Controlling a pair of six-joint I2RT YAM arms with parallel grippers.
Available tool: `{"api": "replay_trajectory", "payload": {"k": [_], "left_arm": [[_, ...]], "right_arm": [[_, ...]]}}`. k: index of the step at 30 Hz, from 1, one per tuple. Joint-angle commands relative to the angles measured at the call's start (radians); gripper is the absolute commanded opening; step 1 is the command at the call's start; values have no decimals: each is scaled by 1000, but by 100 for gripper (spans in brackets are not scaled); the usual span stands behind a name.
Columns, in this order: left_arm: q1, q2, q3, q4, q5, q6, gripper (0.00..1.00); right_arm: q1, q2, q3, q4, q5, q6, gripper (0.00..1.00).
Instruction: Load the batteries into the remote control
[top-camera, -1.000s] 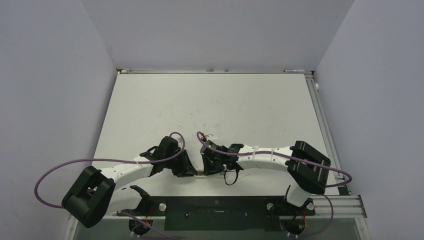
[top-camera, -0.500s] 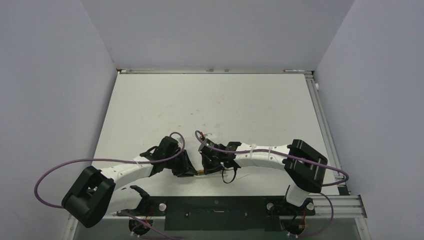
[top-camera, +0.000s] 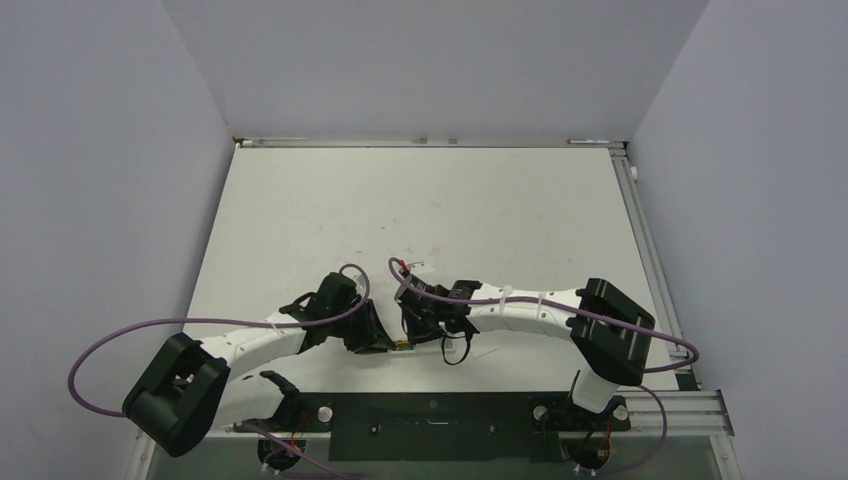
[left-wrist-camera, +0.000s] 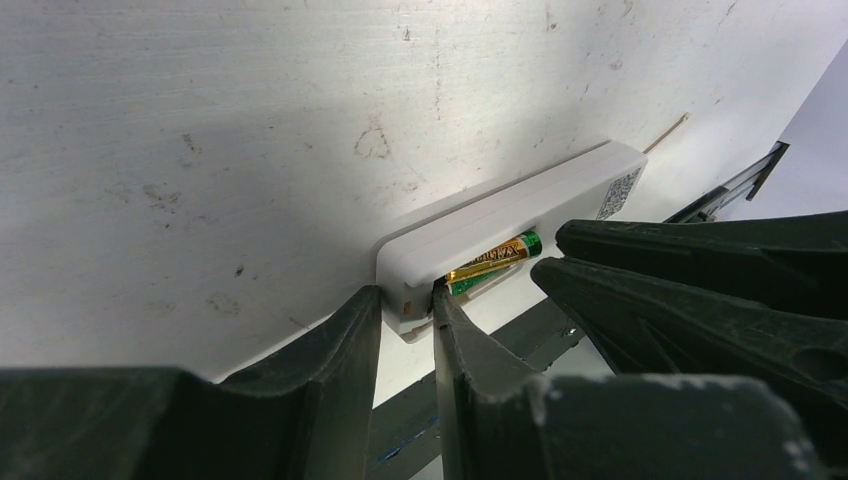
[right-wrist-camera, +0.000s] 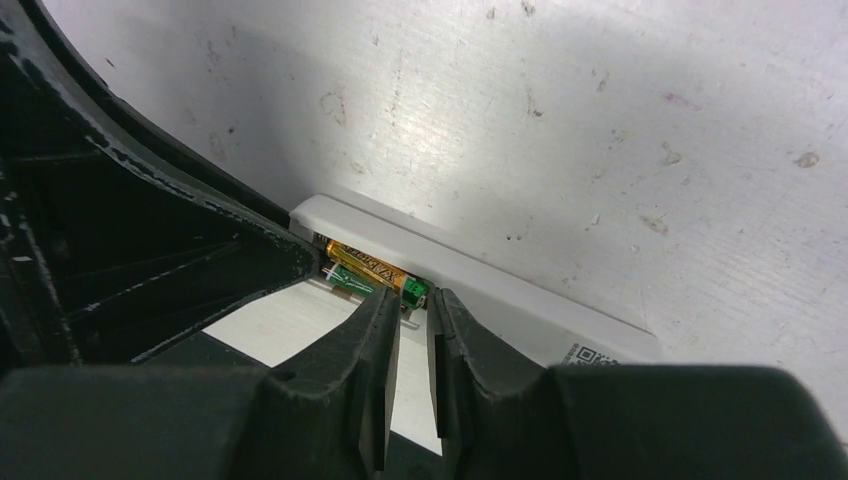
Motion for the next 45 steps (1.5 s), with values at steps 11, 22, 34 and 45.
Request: {"api": "replay_trajectory", "payload": {"k": [11,22,34,45], "left_arm": [[-6,-30,38,12,-2,-1,22],[-6,-23,41,13,-2,2,22],[-6,-23,35,19,-1,1,22],[-6,-29,32,19,-1,-1,22]], "right_arm": [[-1,-10,51,9,31,6,19],[-1,-11,29,18,14,17,18],[2,-5,5,25,-19,34,18],[2,2,7,43,-26,40,15]]}}
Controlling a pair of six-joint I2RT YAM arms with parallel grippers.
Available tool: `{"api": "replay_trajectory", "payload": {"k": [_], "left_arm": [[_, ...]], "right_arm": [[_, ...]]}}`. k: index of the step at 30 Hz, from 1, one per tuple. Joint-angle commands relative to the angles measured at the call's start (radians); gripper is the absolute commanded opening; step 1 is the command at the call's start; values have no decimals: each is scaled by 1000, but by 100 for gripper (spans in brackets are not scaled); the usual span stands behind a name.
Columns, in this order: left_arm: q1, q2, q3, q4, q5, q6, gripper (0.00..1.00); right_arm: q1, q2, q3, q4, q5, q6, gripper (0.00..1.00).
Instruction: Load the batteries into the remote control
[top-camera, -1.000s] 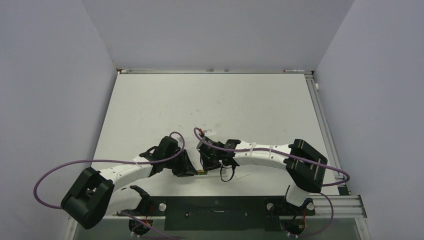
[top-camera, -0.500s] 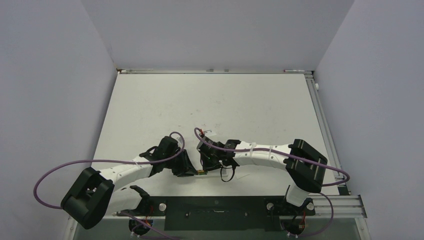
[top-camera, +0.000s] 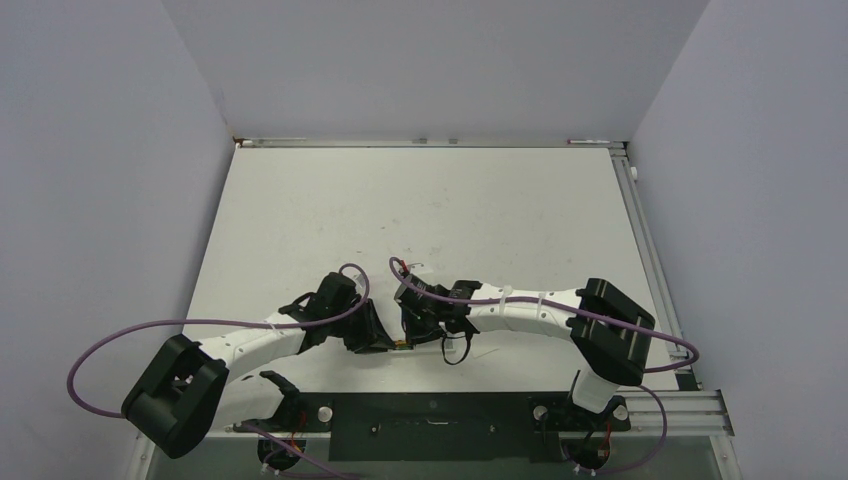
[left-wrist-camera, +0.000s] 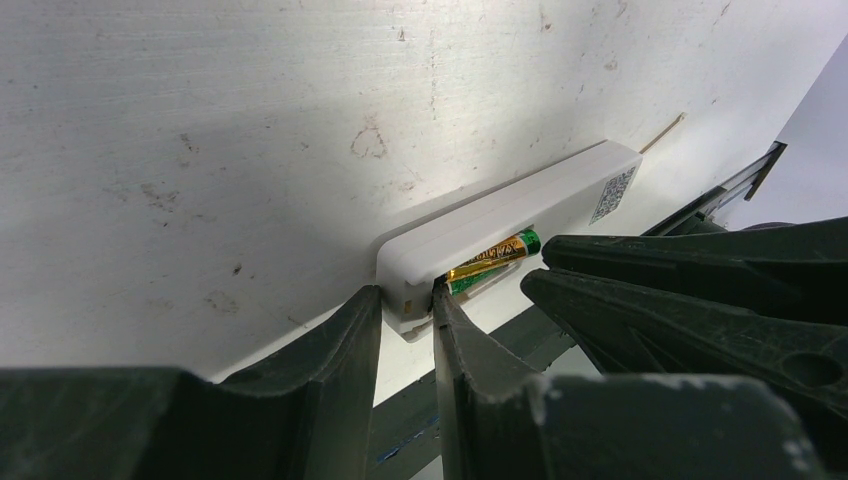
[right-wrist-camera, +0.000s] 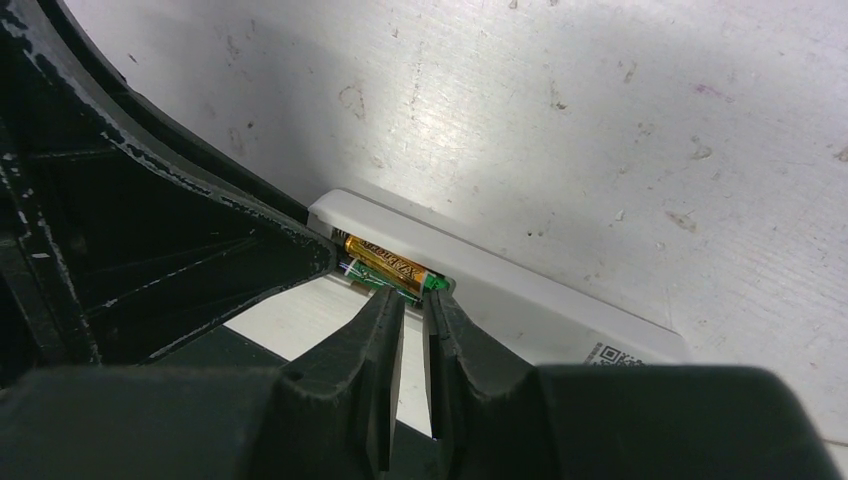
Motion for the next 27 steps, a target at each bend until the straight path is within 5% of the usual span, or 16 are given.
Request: {"api": "replay_trajectory", "payload": {"k": [1,27], "left_arm": [[-6,-19,31,21,3,-1,22],[-7,-21,27,23,6,1,22]], "right_arm": [[2,5,2,40,-6,15,15],[5,-67,21,-17,76,25,15]]}}
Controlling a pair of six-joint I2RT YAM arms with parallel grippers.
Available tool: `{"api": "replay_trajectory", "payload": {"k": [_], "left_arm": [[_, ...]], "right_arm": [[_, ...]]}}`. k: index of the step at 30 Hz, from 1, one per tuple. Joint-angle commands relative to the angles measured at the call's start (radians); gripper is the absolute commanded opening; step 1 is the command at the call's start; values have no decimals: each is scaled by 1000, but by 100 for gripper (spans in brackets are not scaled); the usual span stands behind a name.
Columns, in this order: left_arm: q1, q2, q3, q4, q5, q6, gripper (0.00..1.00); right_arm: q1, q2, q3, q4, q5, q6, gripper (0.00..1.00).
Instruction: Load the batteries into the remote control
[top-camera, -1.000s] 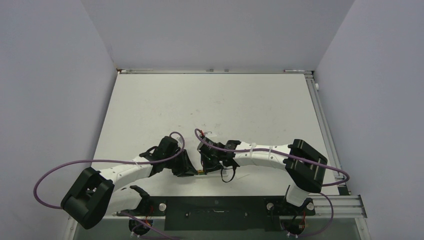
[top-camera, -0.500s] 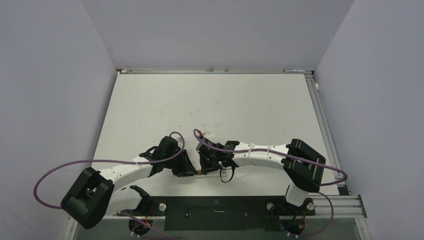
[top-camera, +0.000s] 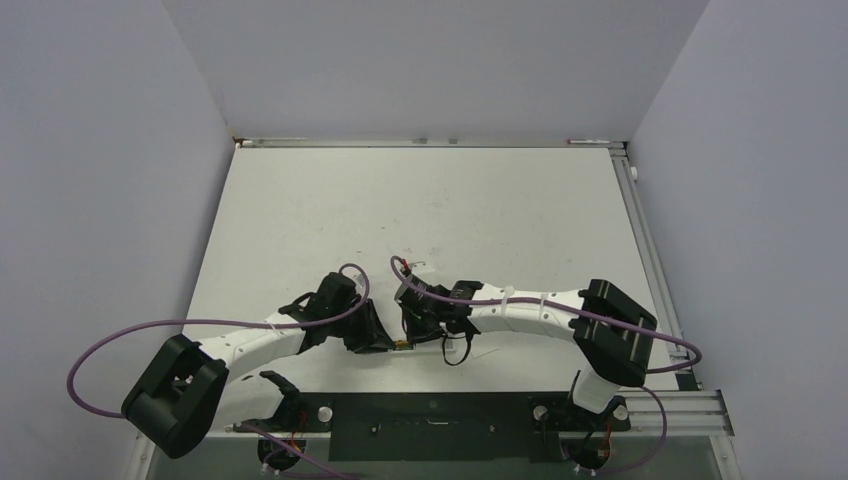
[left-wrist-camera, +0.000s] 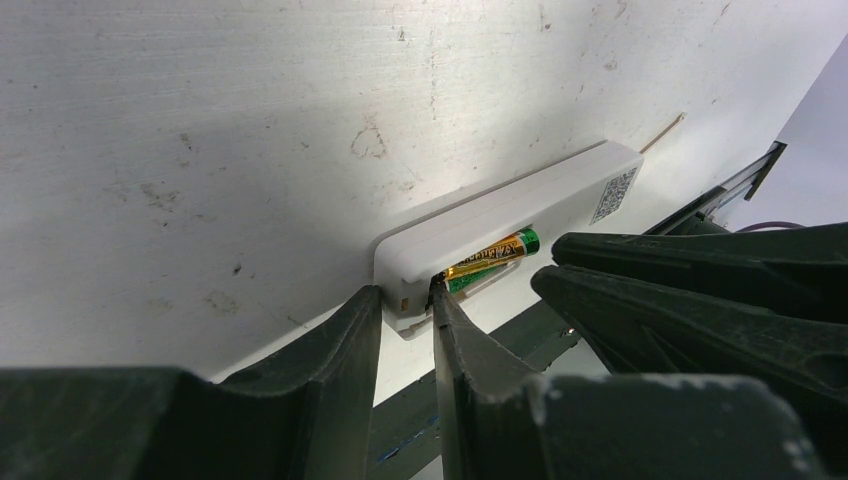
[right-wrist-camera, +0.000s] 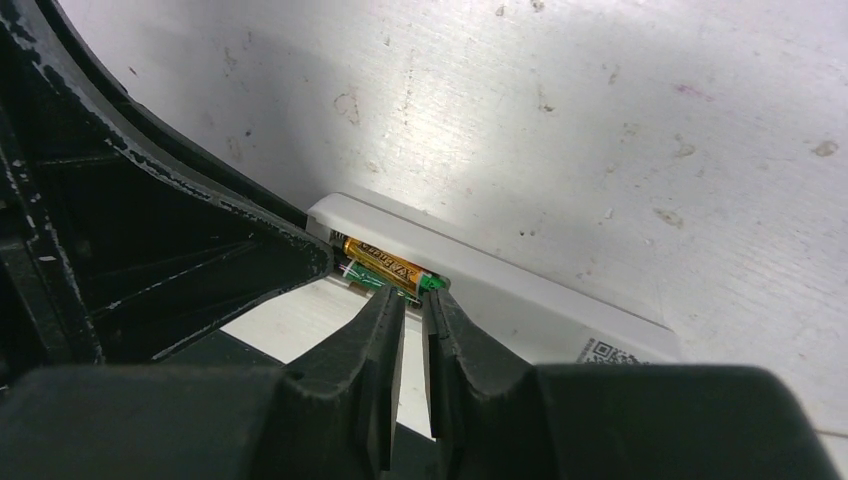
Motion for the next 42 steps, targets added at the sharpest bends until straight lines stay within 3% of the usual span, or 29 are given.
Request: {"api": "replay_trajectory", "payload": {"k": [1,42], "left_arm": [[-7,-21,27,24,5,1,22],[-7,-14,32,21,8,3,22]], "right_arm": [[3,-66,18,-21,56,12,16],[6,17,-12,55,-27,27,13]]}}
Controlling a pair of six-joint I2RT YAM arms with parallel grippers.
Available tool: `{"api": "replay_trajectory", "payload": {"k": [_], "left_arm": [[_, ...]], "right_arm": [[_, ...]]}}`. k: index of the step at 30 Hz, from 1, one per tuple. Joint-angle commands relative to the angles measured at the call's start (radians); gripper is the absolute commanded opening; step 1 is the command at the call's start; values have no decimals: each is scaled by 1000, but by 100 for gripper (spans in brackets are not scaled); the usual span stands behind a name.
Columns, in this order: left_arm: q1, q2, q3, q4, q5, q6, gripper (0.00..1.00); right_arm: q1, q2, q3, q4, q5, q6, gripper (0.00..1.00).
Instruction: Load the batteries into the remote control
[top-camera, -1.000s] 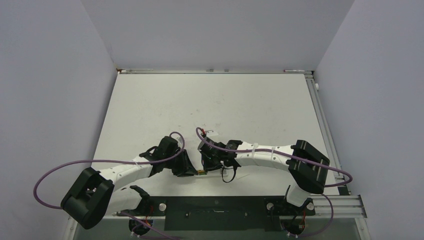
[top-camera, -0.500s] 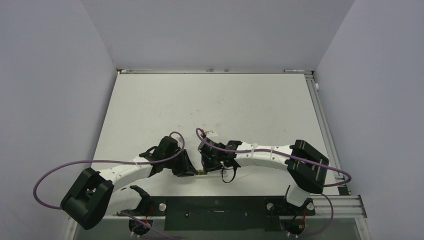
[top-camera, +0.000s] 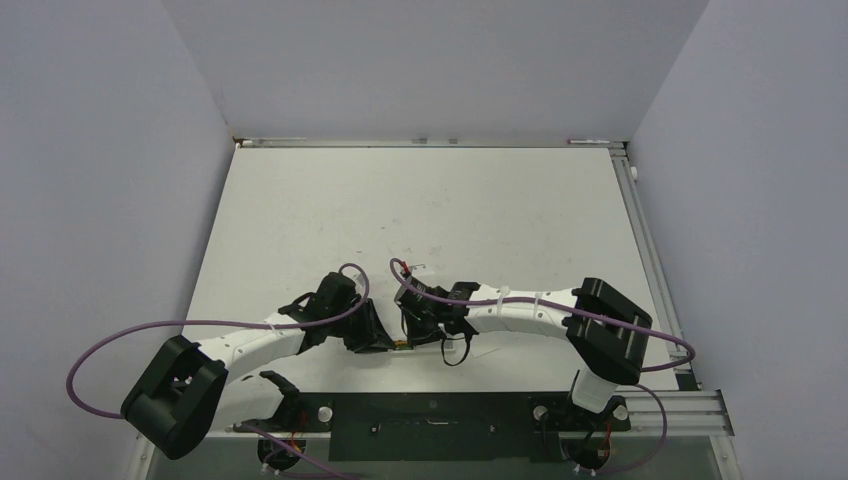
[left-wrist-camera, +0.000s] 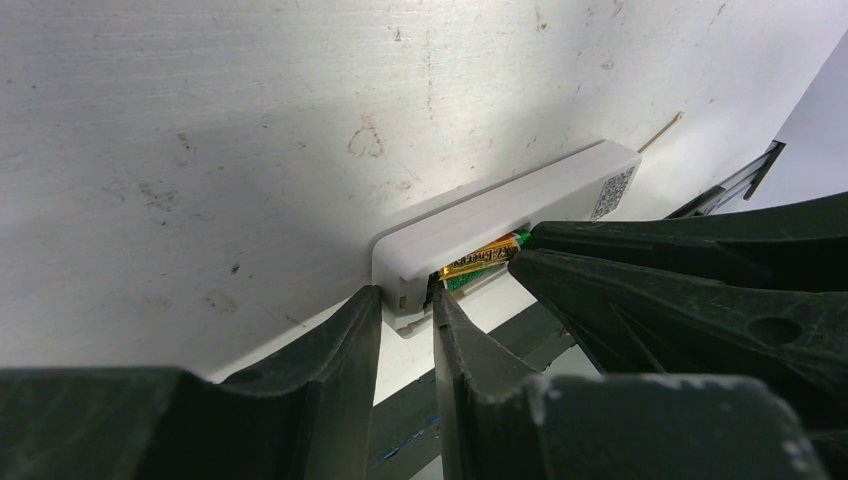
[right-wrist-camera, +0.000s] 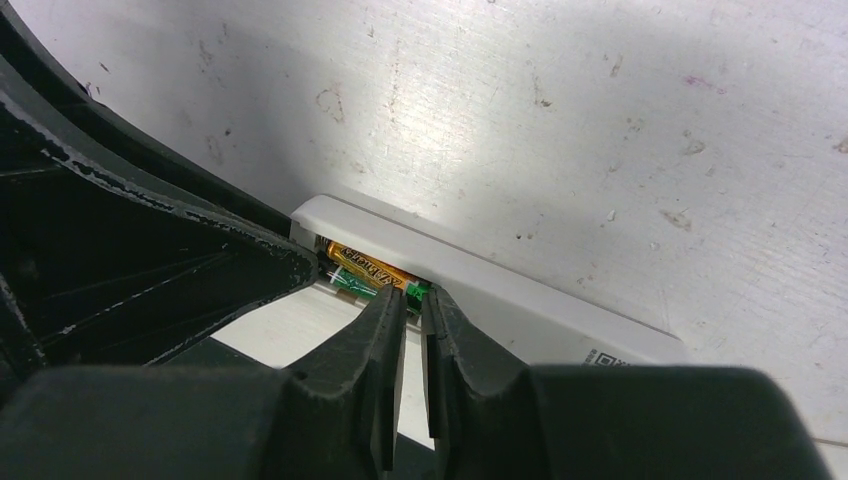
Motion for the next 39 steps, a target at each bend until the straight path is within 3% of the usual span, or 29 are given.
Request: {"api": "replay_trajectory", "payload": {"k": [1,13,26,39], "left_arm": [[-6,-7,32,22,8,3,22],[-6,-11,29,22,11,3,22],[-6,-13,27,25,22,12,22],[-4,-13,17,28,39,29,23]], "right_arm": [[7,4,1,49,-27,18,13],[23,49,34,28,-36,6,9],[78,169,171,-178,121,-35,9],[150,330,320,-342,184,-77,9]]}}
